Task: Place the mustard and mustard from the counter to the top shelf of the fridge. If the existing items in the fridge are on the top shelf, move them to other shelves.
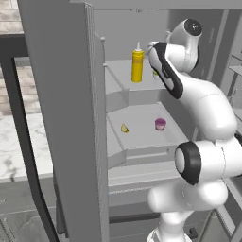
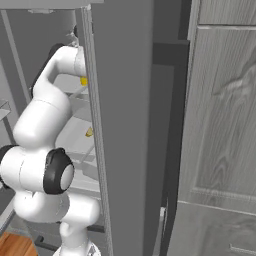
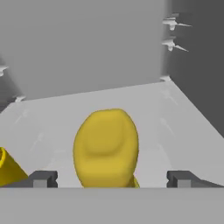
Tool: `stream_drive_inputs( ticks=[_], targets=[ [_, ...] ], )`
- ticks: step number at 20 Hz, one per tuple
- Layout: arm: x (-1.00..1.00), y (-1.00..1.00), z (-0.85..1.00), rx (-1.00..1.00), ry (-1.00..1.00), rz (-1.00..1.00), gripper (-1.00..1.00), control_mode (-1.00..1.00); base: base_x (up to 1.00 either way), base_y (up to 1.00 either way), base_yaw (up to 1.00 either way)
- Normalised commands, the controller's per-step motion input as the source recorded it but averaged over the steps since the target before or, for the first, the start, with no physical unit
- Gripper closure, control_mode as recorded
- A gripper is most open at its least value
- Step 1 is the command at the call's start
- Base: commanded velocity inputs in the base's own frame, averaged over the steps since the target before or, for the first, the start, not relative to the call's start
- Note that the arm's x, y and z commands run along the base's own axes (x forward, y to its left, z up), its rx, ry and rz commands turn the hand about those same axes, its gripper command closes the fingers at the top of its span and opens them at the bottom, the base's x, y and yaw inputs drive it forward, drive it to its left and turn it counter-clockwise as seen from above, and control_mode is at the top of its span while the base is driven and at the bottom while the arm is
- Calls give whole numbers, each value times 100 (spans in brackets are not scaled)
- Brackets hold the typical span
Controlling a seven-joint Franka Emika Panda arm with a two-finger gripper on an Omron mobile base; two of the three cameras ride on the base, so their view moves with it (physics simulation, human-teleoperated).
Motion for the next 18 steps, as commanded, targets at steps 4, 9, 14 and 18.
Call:
stream_drive_inputs(
  ticks=[4,9,14,18],
  targets=[
    [-83,2,0,-2,-12,8,-100,-100,0,0,0],
    [-98,10,0,-4,-20,7,-100,-100,0,0,0],
    [-100,21,0,-7,-30,3,-100,-100,0,0,0],
    [-100,53,4,-16,-13,0,-100,-100,0,0,0]
  ],
)
